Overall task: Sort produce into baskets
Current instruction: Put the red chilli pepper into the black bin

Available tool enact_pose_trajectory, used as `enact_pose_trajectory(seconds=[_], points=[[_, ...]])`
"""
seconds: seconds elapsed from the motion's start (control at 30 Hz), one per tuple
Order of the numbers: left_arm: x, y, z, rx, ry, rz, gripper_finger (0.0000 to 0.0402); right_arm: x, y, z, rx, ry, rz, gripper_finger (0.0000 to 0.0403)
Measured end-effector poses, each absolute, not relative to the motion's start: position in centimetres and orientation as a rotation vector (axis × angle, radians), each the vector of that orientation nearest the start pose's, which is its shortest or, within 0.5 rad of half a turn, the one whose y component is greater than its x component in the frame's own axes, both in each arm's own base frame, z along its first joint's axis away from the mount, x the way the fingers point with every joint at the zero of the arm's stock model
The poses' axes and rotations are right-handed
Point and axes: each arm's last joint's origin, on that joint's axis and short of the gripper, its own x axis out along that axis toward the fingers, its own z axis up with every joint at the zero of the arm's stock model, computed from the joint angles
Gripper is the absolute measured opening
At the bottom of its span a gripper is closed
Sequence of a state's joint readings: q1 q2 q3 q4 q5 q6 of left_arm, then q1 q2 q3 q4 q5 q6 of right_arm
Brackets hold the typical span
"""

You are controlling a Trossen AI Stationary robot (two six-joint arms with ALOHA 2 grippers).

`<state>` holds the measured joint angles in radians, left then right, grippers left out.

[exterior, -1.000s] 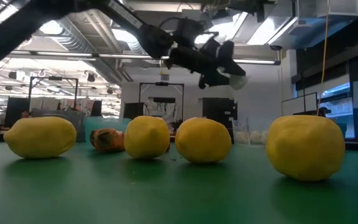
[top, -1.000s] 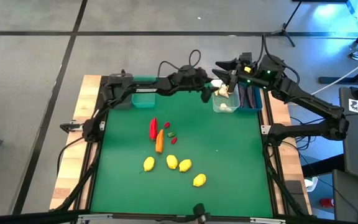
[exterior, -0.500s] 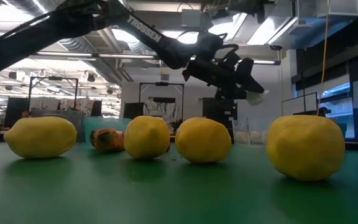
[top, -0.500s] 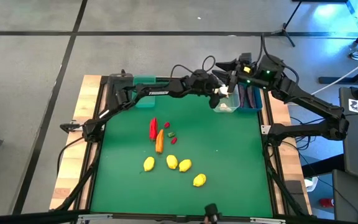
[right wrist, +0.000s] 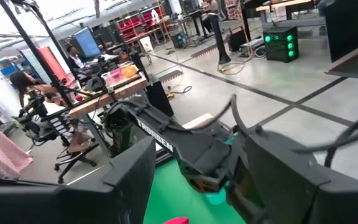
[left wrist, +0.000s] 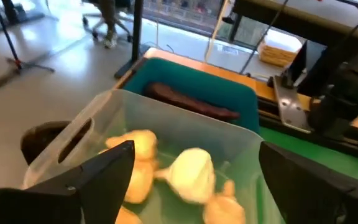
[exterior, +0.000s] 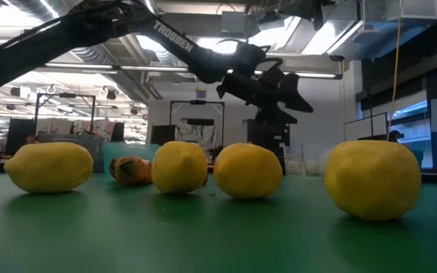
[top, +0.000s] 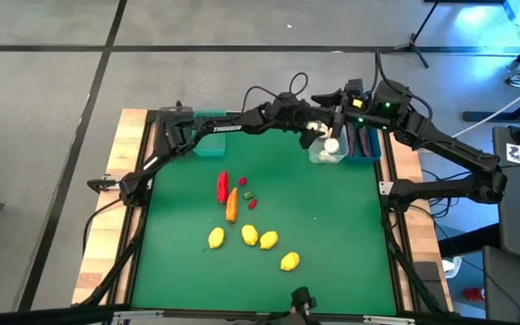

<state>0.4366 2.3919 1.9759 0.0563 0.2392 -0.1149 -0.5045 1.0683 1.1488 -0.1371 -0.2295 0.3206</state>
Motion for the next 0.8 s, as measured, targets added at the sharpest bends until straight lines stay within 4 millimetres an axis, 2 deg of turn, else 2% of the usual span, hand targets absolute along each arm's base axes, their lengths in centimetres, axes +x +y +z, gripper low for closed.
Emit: enact_pose_trajectory(seconds=[0.07,0.17,0.37,0.5,0.6,0.73,0.8], points=[[49.8,22.4,21.9,-0.262,0.348,0.168,0.0344,20.3,-10.4,40.9,0.339,0.009,-0.281,0.0248],[48.7,21.9,24.9,-0.269,0.36,0.064,0.0345,20.1,-10.3,41.0,0.328,0.006,-0.281,0.0248],[44.6,20.8,32.9,-0.171,0.329,-0.077,0.0345,19.3,-9.9,41.5,0.29,-0.006,-0.278,0.0248],[40.3,19.5,37.2,-0.106,0.399,-0.116,0.0345,18.6,-9.5,41.8,0.284,-0.012,-0.278,0.0248],[36.4,17.9,40.0,-0.081,0.485,-0.134,0.0345,18.4,-9.4,41.6,0.293,0.012,-0.281,0.0248],[31.1,15.2,42.1,-0.108,0.683,-0.133,0.0345,18.4,-9.4,41.4,0.3,0.03,-0.285,0.0248],[29.2,13.7,42.5,-0.142,0.785,-0.115,0.0345,18.4,-9.4,41.3,0.299,0.038,-0.286,0.0248]])
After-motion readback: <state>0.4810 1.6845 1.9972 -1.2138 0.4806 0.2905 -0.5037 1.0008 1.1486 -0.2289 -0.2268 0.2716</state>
